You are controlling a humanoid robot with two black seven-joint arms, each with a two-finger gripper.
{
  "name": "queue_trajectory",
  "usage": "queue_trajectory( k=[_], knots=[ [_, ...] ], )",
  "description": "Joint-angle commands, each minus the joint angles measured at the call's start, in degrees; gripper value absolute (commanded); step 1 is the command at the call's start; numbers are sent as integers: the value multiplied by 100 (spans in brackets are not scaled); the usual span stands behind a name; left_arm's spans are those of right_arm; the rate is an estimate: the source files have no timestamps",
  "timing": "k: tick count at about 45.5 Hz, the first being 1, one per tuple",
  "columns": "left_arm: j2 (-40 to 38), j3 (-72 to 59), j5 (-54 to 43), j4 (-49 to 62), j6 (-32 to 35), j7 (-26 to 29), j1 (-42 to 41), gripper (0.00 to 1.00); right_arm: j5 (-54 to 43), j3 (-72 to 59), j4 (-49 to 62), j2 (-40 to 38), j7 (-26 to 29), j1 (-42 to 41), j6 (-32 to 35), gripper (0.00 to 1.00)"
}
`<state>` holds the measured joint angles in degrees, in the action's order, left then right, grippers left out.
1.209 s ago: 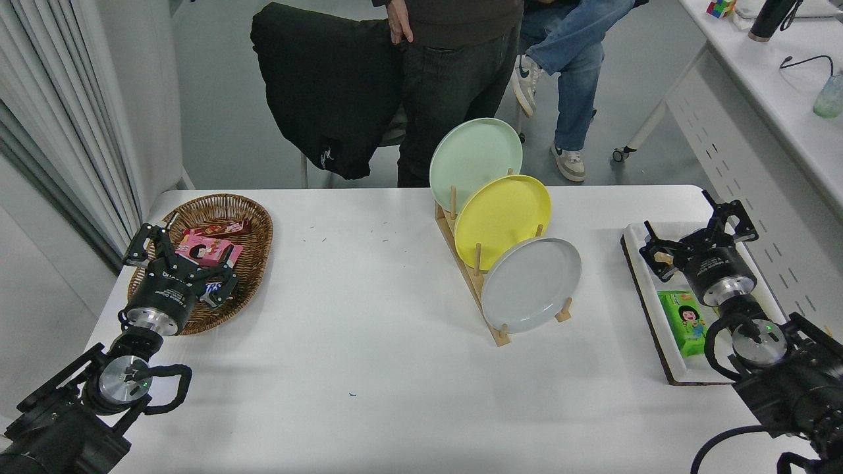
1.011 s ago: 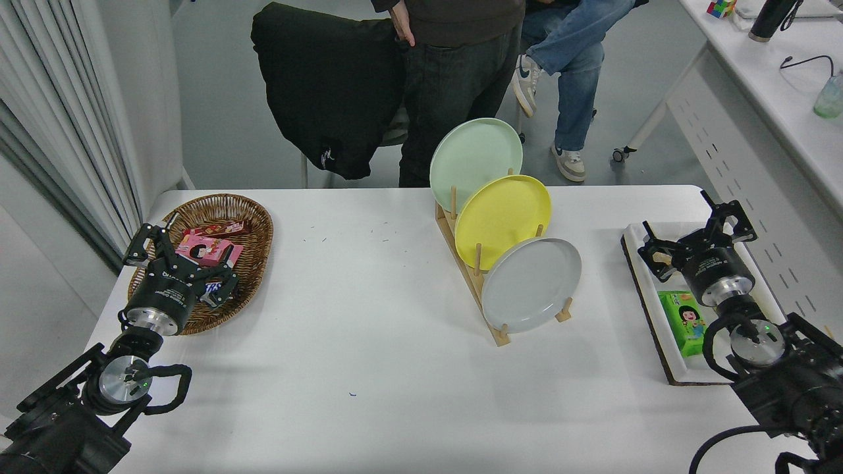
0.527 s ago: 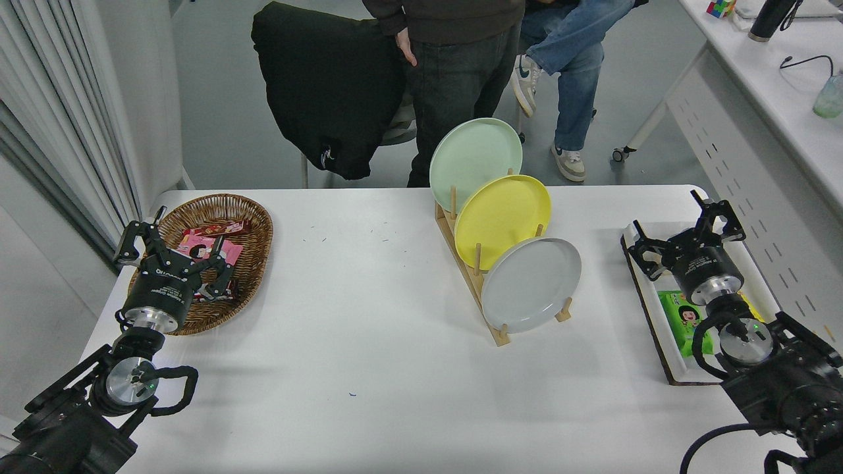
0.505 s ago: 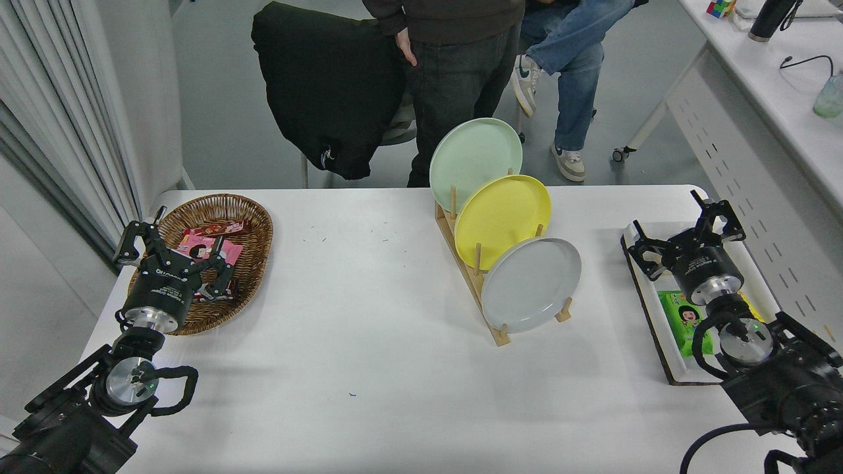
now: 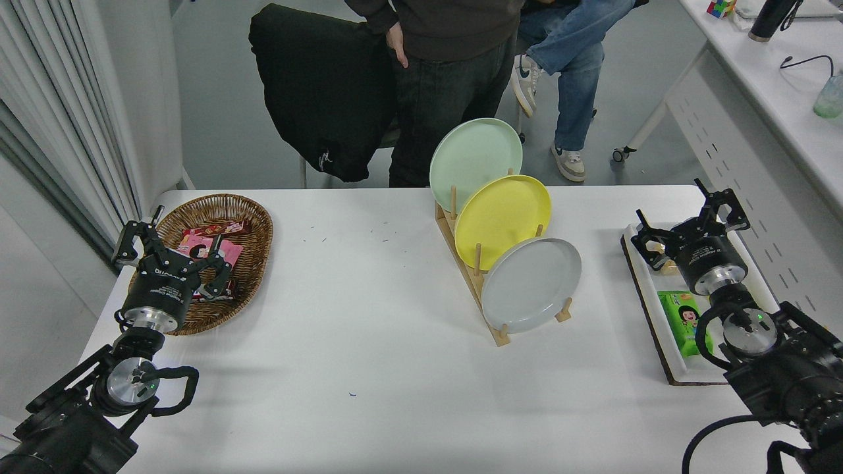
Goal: Place the plate on the table
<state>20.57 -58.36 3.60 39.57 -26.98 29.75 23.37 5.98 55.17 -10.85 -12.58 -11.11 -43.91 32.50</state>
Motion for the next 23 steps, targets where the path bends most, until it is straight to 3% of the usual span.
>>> queue_trajectory(
  k=[1,23],
  knots=[
    [0,0,0,7,0,5,1,98,0,3,30,-25,4,-12,-42,100],
    [0,0,0,-1,0,5,1,98,9,2,-22,-17,-5,-39,-6,100]
  ],
)
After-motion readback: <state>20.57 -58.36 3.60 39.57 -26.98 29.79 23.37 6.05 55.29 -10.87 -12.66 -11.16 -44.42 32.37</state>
